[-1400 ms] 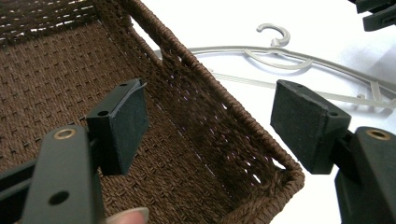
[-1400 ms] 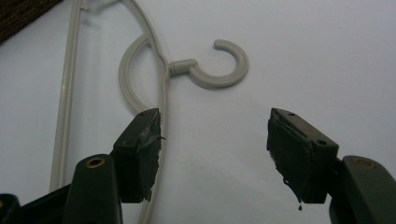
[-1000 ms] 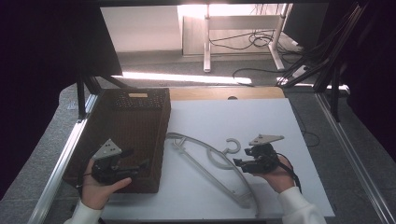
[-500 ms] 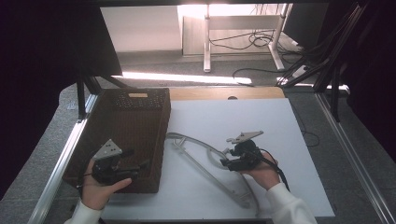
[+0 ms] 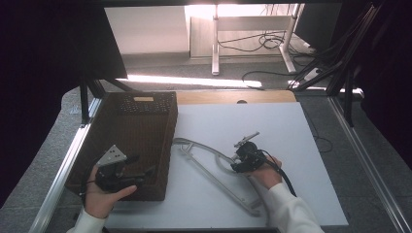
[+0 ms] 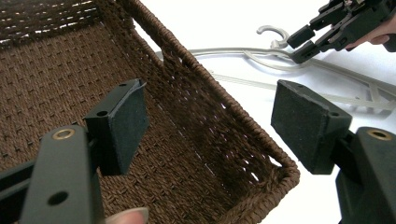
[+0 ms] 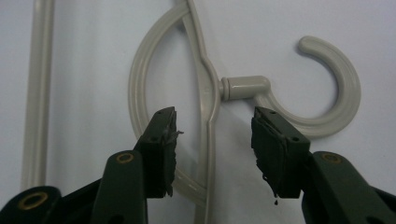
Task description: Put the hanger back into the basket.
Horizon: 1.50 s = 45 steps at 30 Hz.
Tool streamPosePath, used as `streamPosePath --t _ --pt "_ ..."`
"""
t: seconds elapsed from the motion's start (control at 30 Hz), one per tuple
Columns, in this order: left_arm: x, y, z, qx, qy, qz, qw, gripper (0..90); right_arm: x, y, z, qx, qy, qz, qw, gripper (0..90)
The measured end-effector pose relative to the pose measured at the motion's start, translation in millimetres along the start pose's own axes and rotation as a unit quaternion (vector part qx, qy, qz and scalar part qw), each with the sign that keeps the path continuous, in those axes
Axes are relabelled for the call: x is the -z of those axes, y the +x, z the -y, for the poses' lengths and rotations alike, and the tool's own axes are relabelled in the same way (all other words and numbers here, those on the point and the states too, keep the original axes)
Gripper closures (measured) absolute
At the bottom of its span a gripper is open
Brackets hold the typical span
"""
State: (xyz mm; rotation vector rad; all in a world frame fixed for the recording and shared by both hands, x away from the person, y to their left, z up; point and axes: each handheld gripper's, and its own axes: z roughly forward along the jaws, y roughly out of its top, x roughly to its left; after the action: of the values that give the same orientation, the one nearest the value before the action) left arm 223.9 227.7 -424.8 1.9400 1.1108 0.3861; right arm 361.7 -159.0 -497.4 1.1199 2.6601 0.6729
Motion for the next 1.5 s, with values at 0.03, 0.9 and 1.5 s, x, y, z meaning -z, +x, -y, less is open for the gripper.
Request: streamPosePath --t 0.03,0.9,1.5 --pt "-0.4 -0.1 0.0 0.0 0.001 0.0 1.0 26.8 -0.8 0.2 0.0 0.0 0.002 0.003 1.0 53.1" --pt "-2.7 -1.9 0.3 0.002 -0.002 0.015 0.9999 27.0 -7.4 7.4 -8.1 -0.007 0.054 0.019 0.9984 82.7" --pt "-2.9 -0.4 0.4 0.004 -0.004 0.013 0.9999 27.3 44.3 -17.8 6.0 0.033 -0.03 0.058 0.9973 83.0"
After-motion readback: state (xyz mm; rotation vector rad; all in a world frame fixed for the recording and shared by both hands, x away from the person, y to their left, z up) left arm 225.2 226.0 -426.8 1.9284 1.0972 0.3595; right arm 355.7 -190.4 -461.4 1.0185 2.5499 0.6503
